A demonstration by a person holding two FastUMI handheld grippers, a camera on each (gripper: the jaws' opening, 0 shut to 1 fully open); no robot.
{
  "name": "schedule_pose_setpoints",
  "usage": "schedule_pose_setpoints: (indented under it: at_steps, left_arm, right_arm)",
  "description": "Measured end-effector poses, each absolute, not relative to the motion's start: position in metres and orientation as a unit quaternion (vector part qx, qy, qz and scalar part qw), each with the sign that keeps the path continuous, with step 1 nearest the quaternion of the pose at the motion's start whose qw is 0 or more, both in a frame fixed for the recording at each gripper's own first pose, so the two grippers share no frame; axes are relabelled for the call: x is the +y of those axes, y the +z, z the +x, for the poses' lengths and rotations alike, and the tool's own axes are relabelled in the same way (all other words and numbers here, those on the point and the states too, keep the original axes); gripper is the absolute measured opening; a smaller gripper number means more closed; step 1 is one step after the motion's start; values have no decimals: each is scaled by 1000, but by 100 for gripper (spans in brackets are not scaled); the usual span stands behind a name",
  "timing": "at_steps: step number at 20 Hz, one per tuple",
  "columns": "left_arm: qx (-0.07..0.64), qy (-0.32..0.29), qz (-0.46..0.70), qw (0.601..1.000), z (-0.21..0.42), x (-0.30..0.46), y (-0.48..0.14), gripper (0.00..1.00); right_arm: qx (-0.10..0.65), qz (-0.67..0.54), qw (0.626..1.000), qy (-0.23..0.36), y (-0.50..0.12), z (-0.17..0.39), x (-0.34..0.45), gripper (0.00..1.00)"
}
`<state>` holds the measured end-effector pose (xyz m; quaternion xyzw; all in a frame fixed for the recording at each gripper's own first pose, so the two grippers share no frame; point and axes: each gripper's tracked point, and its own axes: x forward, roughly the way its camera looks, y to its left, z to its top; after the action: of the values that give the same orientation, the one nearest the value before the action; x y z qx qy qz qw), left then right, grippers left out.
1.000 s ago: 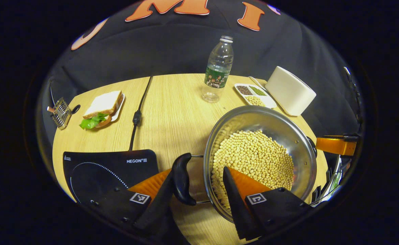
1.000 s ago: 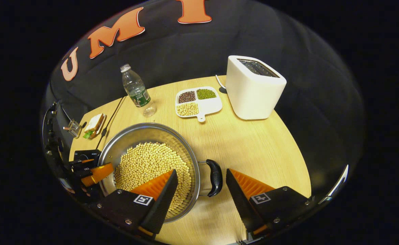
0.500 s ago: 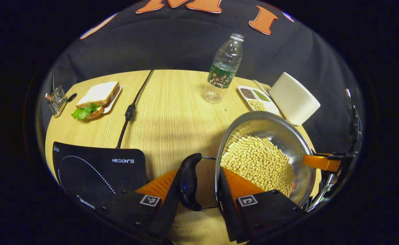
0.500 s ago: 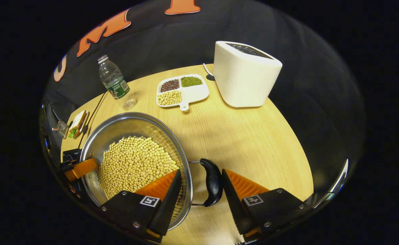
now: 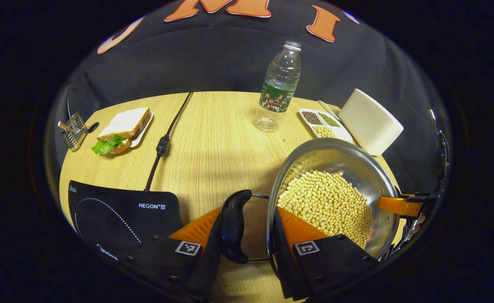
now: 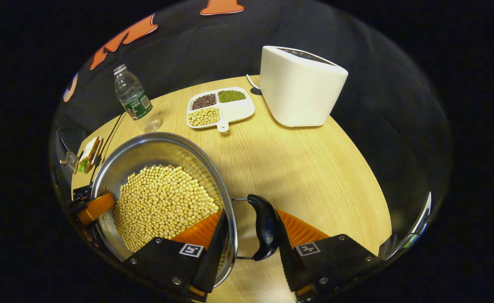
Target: First push the handle of the pot to place it horizontally, then grasp the pot with both hands and set it on the induction cooktop.
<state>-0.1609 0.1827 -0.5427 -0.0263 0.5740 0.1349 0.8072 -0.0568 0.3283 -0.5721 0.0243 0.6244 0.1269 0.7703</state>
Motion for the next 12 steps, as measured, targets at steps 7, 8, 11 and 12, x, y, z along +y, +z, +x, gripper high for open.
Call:
schedule_pose_setpoints:
  at_steps: [7,8,11,12]
  left_arm:
    - [547,155,2,823,-166,192,-487,65]
    - [538,159,9,828,-164,197,-477,63]
    - [520,181,-5,835,-159,211,-446,63]
    - [511,187,-5,839,-155,216,-434,63]
  right_arm:
    - [596,36,791,134,-527,-70,336,52]
    - [591,33,794,140,-518,-69,340,57]
    - [567,33,808,155,-488,-61,356,57]
    - [559,32,813,160,-478,-57,363,57]
